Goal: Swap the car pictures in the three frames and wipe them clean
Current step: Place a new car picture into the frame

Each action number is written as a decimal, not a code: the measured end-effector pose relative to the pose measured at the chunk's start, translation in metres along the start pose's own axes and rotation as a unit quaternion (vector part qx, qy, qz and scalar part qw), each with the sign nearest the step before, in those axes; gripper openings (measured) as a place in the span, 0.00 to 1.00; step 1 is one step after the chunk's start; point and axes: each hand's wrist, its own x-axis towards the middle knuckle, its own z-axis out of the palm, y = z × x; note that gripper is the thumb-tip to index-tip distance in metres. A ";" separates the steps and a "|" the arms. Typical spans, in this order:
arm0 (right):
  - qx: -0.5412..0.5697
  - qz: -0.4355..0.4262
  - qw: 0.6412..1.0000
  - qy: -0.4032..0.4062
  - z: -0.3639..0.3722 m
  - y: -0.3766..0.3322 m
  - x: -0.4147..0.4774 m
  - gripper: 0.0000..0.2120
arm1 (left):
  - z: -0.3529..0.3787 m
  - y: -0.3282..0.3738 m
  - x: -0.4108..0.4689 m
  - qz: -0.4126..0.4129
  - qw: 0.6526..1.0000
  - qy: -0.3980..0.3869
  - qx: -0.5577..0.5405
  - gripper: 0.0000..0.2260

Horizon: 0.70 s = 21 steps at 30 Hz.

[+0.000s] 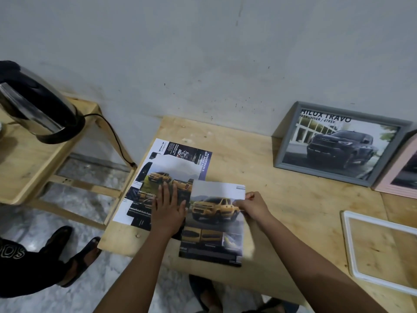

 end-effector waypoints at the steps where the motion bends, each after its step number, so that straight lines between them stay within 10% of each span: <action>1: 0.013 0.003 1.000 -0.013 -0.002 0.000 -0.004 0.12 | -0.002 0.001 -0.001 -0.001 1.000 -0.003 0.001 0.29; 11: 0.023 -0.029 0.998 -0.057 -0.058 -0.011 -0.025 0.14 | -0.018 0.016 -0.005 -0.043 0.998 0.036 0.012 0.26; 15: 0.063 -0.066 0.995 -0.038 -0.095 -0.015 -0.037 0.05 | -0.041 0.067 -0.006 -0.078 0.978 0.042 -0.190 0.12; 18: 0.087 -0.175 0.981 0.016 -0.127 -0.020 -0.053 0.04 | -0.067 0.143 -0.014 -0.031 0.902 -0.027 -0.429 0.08; 21: 0.095 -0.338 0.934 0.069 -0.157 -0.023 -0.076 0.06 | -0.088 0.225 -0.042 0.011 0.752 -0.181 -0.633 0.15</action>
